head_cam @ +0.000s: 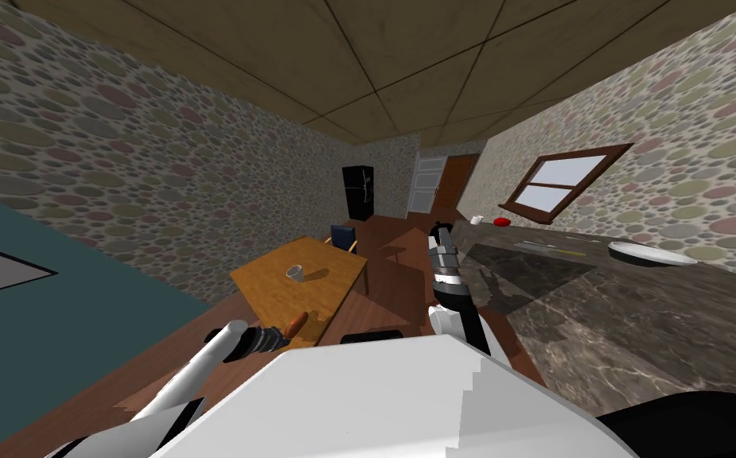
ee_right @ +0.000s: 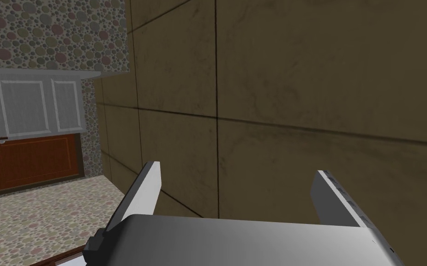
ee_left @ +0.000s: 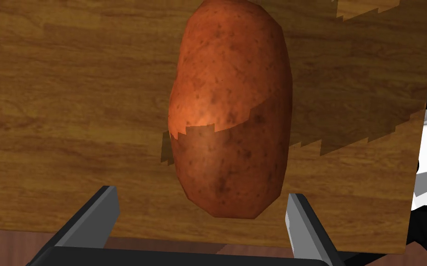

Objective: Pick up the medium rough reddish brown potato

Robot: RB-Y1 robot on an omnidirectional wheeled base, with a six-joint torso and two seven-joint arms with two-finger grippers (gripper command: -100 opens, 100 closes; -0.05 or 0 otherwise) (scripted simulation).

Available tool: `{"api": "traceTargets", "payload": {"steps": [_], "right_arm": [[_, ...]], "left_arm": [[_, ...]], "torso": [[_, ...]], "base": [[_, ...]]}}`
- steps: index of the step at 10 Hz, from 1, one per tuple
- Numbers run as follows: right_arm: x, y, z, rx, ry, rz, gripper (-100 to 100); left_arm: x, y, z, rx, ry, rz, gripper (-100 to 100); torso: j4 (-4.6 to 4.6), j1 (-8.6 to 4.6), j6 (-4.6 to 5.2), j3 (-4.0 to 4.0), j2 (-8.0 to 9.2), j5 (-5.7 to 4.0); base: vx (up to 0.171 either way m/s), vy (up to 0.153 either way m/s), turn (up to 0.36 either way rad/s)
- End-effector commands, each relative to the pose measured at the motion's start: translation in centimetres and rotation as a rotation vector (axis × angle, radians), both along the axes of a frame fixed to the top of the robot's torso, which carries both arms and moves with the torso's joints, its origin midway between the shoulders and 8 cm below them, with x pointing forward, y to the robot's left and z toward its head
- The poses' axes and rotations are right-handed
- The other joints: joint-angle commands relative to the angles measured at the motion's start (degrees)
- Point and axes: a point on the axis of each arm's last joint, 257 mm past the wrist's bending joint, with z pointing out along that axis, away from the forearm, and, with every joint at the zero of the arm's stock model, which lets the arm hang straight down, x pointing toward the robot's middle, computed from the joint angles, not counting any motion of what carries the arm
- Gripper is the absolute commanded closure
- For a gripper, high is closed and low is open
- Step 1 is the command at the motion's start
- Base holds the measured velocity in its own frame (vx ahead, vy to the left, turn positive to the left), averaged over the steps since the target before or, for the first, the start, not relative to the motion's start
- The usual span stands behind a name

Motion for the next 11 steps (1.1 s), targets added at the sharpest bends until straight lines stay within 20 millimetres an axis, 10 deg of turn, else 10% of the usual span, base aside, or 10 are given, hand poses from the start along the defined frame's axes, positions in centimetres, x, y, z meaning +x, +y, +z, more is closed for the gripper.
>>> {"api": "traceTargets", "payload": {"steps": [1, 11], "right_arm": [[0.0, 0.0, 0.0, 0.000, 0.000, 0.000, 0], [0.0, 0.0, 0.0, 0.000, 0.000, 0.000, 0]], "left_arm": [[-1.6, 0.5, -0.2, -0.006, 0.003, -0.002, -100], [-6.2, 1.7, -0.7, -0.003, -0.011, -0.086, -100]], "torso": [[0.00, 0.00, 0.00, 0.00, 0.00, 0.00], [-0.04, -0.11, 0.01, -0.10, -0.18, -0.03]], "base": [[0.097, -0.054, 0.117], [0.092, -0.043, 0.068]]}}
